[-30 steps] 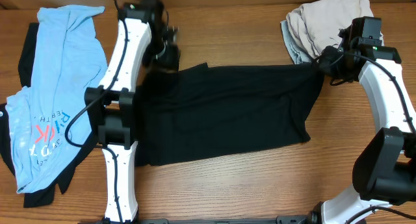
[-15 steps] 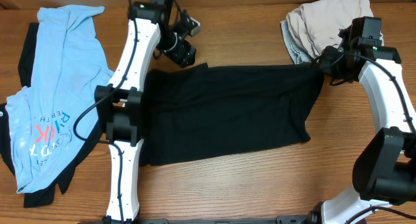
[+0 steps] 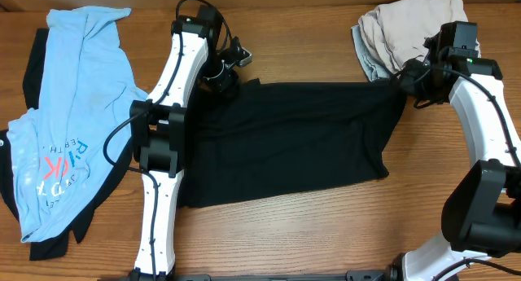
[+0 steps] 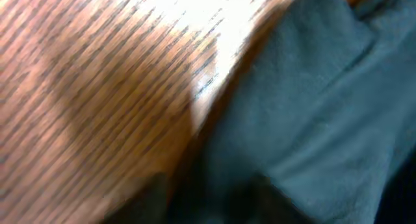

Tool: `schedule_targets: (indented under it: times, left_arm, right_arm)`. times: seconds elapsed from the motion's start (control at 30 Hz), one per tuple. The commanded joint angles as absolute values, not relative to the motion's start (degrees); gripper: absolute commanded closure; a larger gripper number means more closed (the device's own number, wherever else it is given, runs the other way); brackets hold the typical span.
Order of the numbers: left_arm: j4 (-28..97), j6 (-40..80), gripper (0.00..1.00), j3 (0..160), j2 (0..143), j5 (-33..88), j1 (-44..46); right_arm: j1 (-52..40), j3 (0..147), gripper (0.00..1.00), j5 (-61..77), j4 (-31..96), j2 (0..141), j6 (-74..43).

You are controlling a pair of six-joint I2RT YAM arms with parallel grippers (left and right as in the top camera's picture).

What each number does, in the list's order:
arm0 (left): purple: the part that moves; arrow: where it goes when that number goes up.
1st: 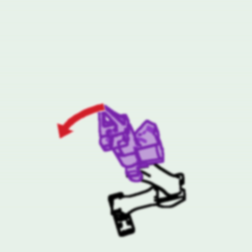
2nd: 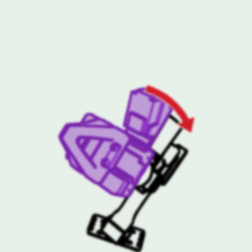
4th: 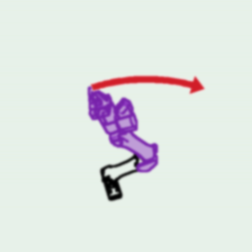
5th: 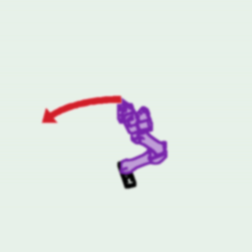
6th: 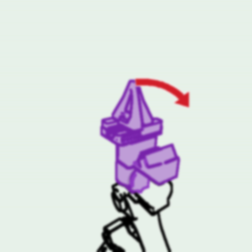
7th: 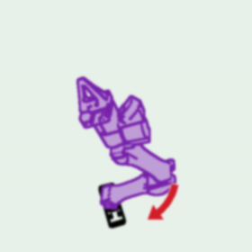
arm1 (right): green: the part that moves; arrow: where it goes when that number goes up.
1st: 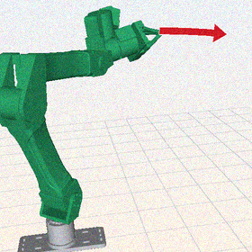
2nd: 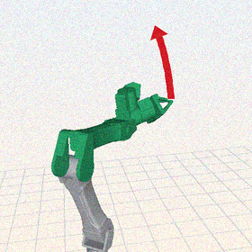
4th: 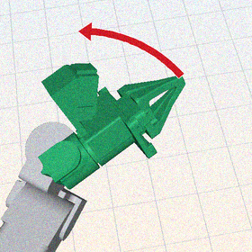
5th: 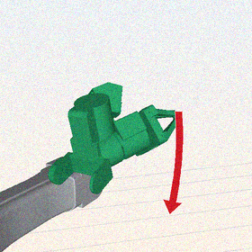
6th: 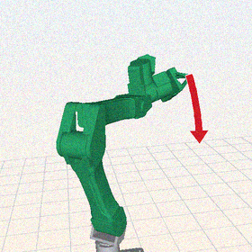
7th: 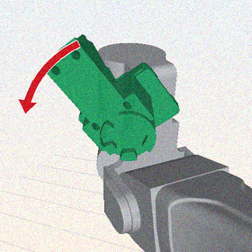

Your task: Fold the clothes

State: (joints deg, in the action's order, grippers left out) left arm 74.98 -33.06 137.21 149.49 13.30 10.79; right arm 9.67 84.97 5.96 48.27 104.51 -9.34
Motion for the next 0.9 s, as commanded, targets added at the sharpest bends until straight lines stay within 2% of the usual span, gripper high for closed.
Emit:
schedule_targets:
  times: [0.0, 0.07, 0.3, 0.5, 0.6, 0.87]
  left_arm:
    - [74.7, -34.0, 0.94, 137.5, 149.7, 11.8, 10.9]
    - [74.0, -31.2, 0.96, 137.9, 149.4, 10.4, 10.9]
    - [79.9, -10.5, 0.96, 152.0, 147.3, -5.6, 11.3]
    - [92.3, -5.1, 0.96, 161.0, 146.1, -2.1, 14.7]
    - [96.8, -3.0, 0.96, 158.8, 146.2, -0.5, 16.8]
    - [96.9, 4.7, 0.96, 138.9, 146.1, -0.1, 19.7]
  right_arm:
    - [9.8, 85.6, 0.96, 5.1, 48.2, 103.9, -8.9]
    - [9.8, 85.6, 0.96, 5.1, 48.2, 103.9, -8.9]
    - [9.8, 85.6, 0.96, 5.1, 48.2, 103.9, -8.9]
    - [9.8, 85.6, 0.96, 5.1, 48.2, 103.9, -8.9]
    - [9.8, 85.6, 0.96, 5.1, 48.1, 103.9, -8.9]
    - [9.8, 85.6, 0.96, 5.1, 48.4, 103.9, -8.9]
